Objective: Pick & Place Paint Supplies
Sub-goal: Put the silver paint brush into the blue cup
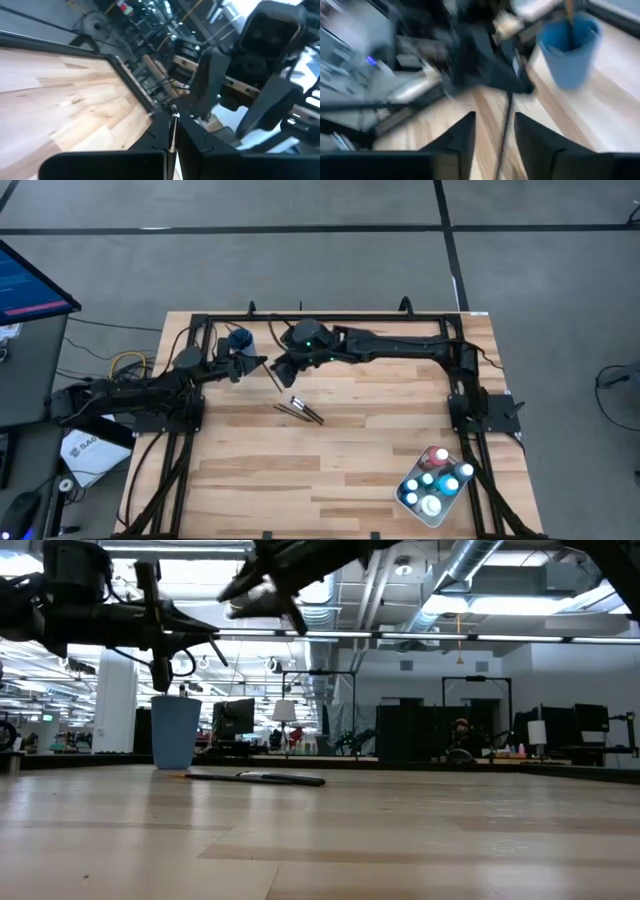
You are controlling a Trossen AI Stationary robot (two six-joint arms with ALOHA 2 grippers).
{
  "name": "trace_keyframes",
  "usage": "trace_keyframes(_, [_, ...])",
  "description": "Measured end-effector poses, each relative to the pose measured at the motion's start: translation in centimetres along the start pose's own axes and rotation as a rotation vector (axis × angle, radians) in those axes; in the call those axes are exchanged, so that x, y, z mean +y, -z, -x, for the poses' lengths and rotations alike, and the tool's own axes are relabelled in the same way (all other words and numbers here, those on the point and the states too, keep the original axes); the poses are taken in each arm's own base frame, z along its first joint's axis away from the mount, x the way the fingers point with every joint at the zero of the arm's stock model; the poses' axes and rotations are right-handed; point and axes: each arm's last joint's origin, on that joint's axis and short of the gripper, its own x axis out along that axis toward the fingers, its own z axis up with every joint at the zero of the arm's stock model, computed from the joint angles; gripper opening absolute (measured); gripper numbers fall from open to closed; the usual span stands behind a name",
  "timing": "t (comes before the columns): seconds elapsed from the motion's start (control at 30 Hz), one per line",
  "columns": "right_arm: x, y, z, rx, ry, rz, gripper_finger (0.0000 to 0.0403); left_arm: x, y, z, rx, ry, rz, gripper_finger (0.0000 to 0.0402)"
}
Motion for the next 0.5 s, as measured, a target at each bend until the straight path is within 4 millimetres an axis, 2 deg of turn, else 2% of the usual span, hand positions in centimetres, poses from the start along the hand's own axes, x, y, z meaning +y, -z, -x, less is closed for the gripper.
trace_keyframes(0.1, [0.1,-0.3,1.0,0.049,0.037,0.025,0.0153,-0.3,-0.8,-0.7,0.036,-0.055,-0.029,0.0002])
trace_keyframes(0.23, [0.3,-0.5,2.8,0.089,0.096,0.03,0.0176,-2.4,-2.9,-2.3,0.122,-0.134,-0.164,0.0001])
trace_keyframes(0.4, [0.7,-0.5,4.4,0.099,0.19,0.043,0.0178,-5.0,-6.0,-2.9,0.143,-0.388,-0.426,0.0001])
trace_keyframes(0.5, [0.8,-0.5,4.6,0.08,0.24,0.072,0.0169,-6.5,-7.5,-2.9,0.088,-0.45,-0.564,0.0001])
